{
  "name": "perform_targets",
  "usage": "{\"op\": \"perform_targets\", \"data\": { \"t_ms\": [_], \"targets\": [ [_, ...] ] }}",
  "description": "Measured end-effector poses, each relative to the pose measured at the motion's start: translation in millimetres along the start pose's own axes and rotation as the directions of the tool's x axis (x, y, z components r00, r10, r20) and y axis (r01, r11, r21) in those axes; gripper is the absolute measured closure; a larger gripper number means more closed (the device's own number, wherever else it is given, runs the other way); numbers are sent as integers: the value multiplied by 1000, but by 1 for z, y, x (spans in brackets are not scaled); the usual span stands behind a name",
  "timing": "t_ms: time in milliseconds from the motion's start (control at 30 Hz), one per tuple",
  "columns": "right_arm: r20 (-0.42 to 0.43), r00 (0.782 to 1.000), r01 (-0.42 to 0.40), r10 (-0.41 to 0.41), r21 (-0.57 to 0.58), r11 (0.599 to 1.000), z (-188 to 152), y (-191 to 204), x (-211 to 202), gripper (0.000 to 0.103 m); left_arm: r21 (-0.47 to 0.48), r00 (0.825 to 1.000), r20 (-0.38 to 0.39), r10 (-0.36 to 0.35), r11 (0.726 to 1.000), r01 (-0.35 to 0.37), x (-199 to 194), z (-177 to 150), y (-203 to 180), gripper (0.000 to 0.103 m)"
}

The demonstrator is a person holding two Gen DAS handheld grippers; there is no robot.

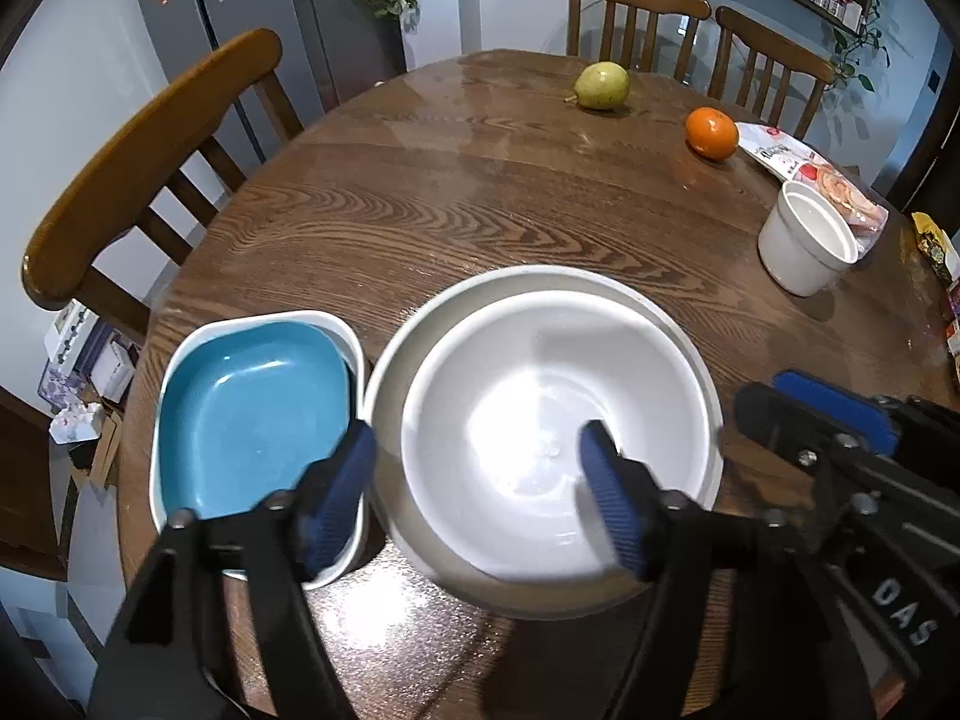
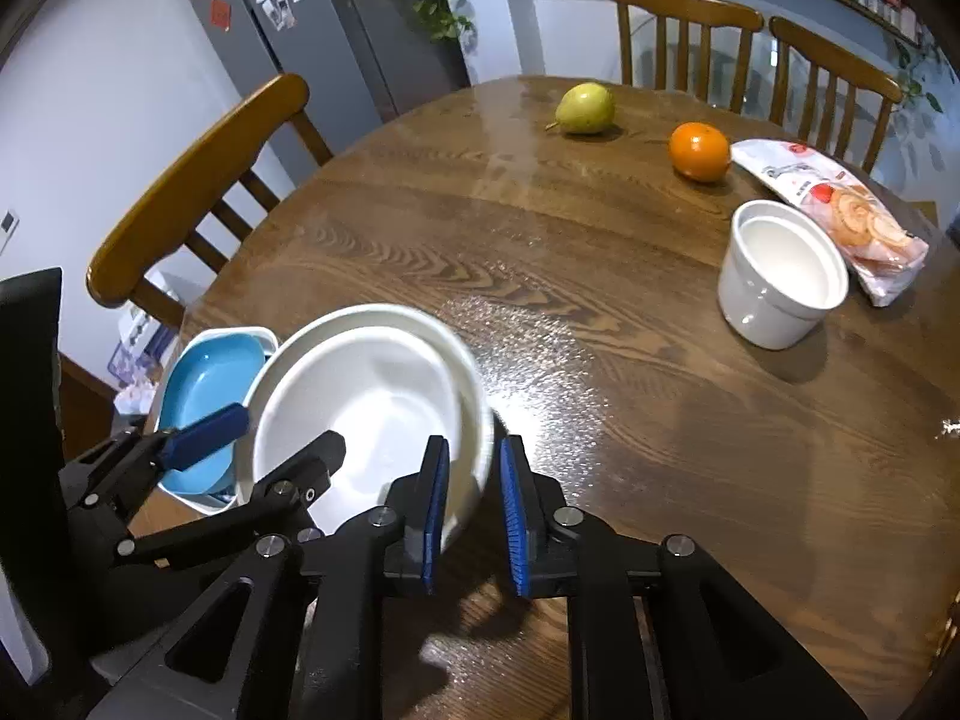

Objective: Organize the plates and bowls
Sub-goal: 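Open both grippers to release the medium bowl and withdraw, then move both grippers to the rim of the small white ramekin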

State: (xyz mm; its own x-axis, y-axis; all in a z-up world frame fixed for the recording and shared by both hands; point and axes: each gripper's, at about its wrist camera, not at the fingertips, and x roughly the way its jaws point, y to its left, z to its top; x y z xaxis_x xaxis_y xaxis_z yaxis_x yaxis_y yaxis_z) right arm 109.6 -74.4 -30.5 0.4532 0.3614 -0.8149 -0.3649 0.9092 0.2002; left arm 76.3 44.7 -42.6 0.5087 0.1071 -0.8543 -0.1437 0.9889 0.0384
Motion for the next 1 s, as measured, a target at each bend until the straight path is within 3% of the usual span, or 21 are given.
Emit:
{"op": "perform_targets", "data": {
  "t_ms": [100,133,333,467,567,1000],
  "targets": [
    [24,1000,-14,14,30,999,-5,-8,-9,58,-3,1000,4,1,1000,-1,-4,-1,1,26],
    [35,999,-22,20,45,999,-6,-11,-13,57,-3,1000,5,2,1000,-2,-6,-1,0,25],
    [99,992,-89,77,123,988,-19,-35,-40,57,3,1000,26,12,1000,-12,-18,-5,-5,12],
    [162,985,-88,61,169,982,-31,-57,-63,57,4,999,34,-3,1000,3,-26,-8,-7,11],
    [186,981,-87,50,197,977,-39,-73,-78,57,11,999,49,-12,1000,12,-32,-9,-12,1],
    [260,962,14,-90,280,960,-56,-132,-142,57,65,992,103,-75,996,69,-54,-9,-55,1]
  ]
}}
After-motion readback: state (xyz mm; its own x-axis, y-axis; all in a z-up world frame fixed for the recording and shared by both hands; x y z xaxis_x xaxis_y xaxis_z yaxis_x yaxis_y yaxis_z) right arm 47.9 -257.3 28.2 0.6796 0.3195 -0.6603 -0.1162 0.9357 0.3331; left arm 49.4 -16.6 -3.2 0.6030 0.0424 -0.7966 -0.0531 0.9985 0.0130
